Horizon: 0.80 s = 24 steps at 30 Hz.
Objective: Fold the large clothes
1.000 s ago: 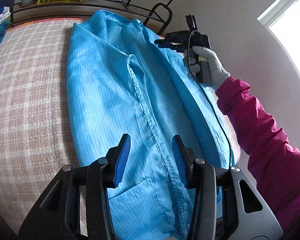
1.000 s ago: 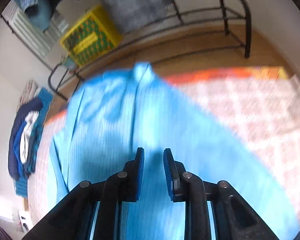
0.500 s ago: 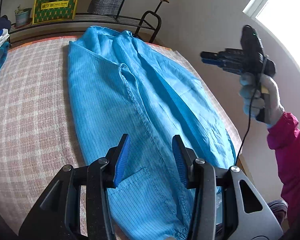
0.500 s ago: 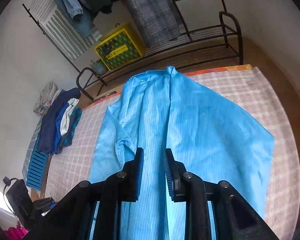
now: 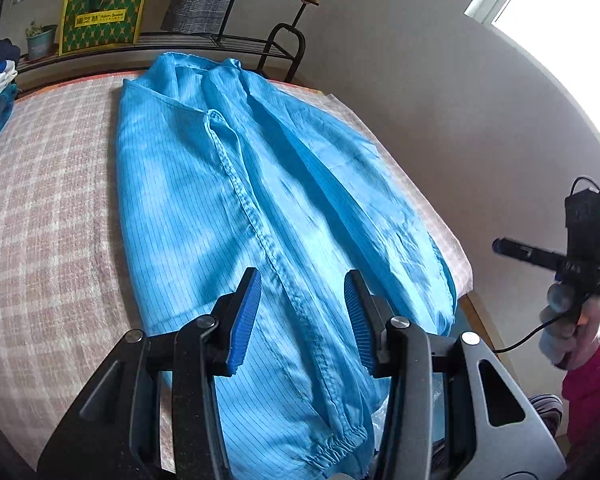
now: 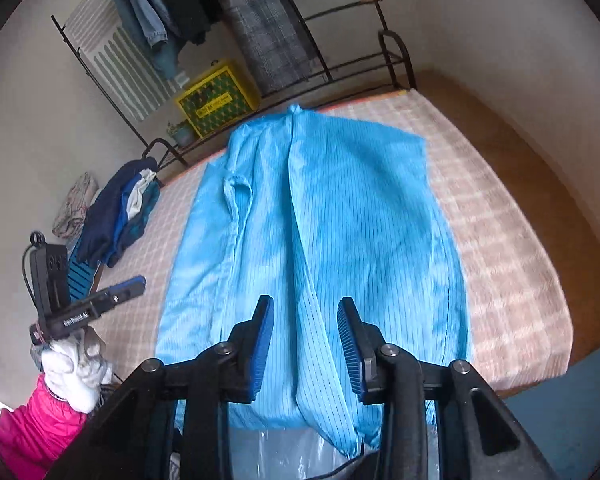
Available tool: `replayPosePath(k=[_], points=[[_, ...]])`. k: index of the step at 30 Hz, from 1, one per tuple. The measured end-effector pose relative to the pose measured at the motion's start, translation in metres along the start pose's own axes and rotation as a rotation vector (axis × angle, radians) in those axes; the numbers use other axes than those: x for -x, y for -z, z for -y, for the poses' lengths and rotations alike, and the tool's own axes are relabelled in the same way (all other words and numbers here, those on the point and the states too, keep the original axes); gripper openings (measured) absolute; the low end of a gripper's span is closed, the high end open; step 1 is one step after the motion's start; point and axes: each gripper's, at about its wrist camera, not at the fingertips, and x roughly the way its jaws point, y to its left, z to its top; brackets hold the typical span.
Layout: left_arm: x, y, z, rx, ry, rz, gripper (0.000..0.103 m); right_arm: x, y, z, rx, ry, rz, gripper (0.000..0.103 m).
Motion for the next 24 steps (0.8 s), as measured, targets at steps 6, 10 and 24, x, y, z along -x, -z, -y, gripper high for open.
replayPosePath(k=[6,10,24], points=[[0.013,0.023,0.010,-0.012,-0.014,-0.012,0.044,-0.040,0.066,0.025,-0.009,0.009,-0.126,0.047],[0.023,0.035,0.011,-0.006,-0.026,-0.010,0.044,-0.047,0.094,0.045,-0.055,0.000,-0.151,0.049],[0.041,0.048,0.020,-0.010,-0.047,0.009,0.044,-0.046,0.119,0.006,0.098,0.010,-0.170,0.000]])
